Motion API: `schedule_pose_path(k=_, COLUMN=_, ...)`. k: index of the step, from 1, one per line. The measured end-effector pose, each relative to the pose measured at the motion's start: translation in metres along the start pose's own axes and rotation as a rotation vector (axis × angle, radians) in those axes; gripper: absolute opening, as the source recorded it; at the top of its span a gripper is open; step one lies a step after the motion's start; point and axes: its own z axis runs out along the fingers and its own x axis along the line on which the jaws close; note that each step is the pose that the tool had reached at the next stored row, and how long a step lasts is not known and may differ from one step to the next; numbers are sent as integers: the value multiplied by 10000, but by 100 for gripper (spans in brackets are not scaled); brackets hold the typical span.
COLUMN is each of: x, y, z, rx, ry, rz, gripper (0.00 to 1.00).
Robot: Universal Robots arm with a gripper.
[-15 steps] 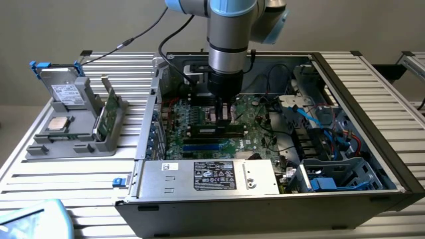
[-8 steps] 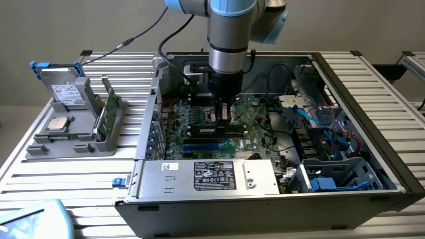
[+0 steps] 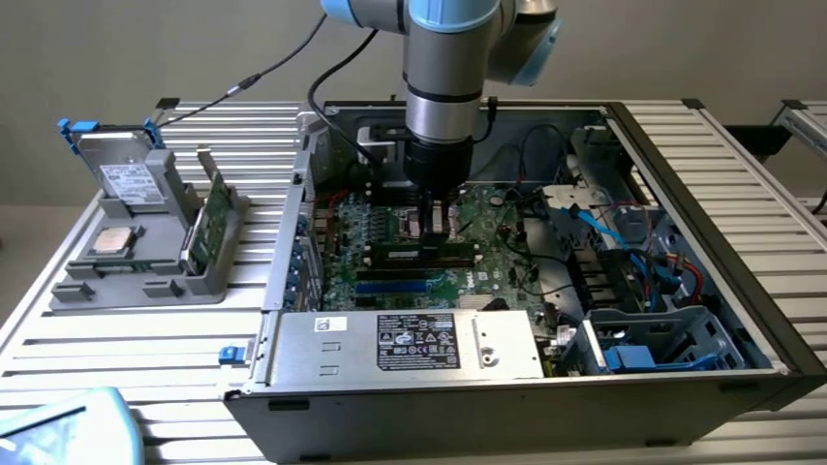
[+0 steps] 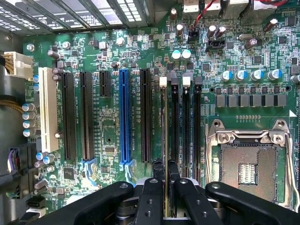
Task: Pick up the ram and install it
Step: 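Insert the ram into the slot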
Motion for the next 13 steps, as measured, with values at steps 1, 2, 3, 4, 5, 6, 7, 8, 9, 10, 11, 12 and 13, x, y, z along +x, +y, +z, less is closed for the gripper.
schedule_pose_path(k=1, x=-3, y=0, z=0, rx=0, ry=-1, rz=4, gripper=15)
schedule_pose_path(k=2, x=-6, y=0, z=1, rx=1, ry=-4, rz=7, gripper=15)
schedule_pose_path(k=3, x=-7, y=0, z=2, rx=1, ry=-2, rz=7, gripper=15)
schedule_pose_path(k=4, x=-8, y=0, z=2, rx=0, ry=-1, rz=7, gripper=15)
schedule_pose_path(k=5, x=-8, y=0, z=2, rx=-1, ry=-1, rz=7, gripper=15)
schedule_pose_path(k=6, x=-8, y=1, z=2, rx=-1, ry=0, rz=7, gripper=15)
schedule_pose_path(k=7, x=-8, y=1, z=1, rx=-1, ry=2, rz=7, gripper=15)
schedule_pose_path(k=8, x=-8, y=1, z=2, rx=-2, ry=2, rz=7, gripper=15)
schedule_pose_path(k=9, x=-8, y=1, z=2, rx=-2, ry=2, rz=8, gripper=15)
schedule_pose_path(k=10, x=-9, y=0, z=3, rx=-1, ry=1, rz=7, gripper=15)
schedule_pose_path(k=11, x=-9, y=1, z=5, rx=-1, ry=1, rz=7, gripper=15)
schedule_pose_path(k=12, x=-9, y=1, z=7, rx=-1, ry=1, rz=8, gripper=15)
schedule_pose_path(k=13, x=-9, y=0, z=9, rx=-1, ry=0, rz=7, gripper=15)
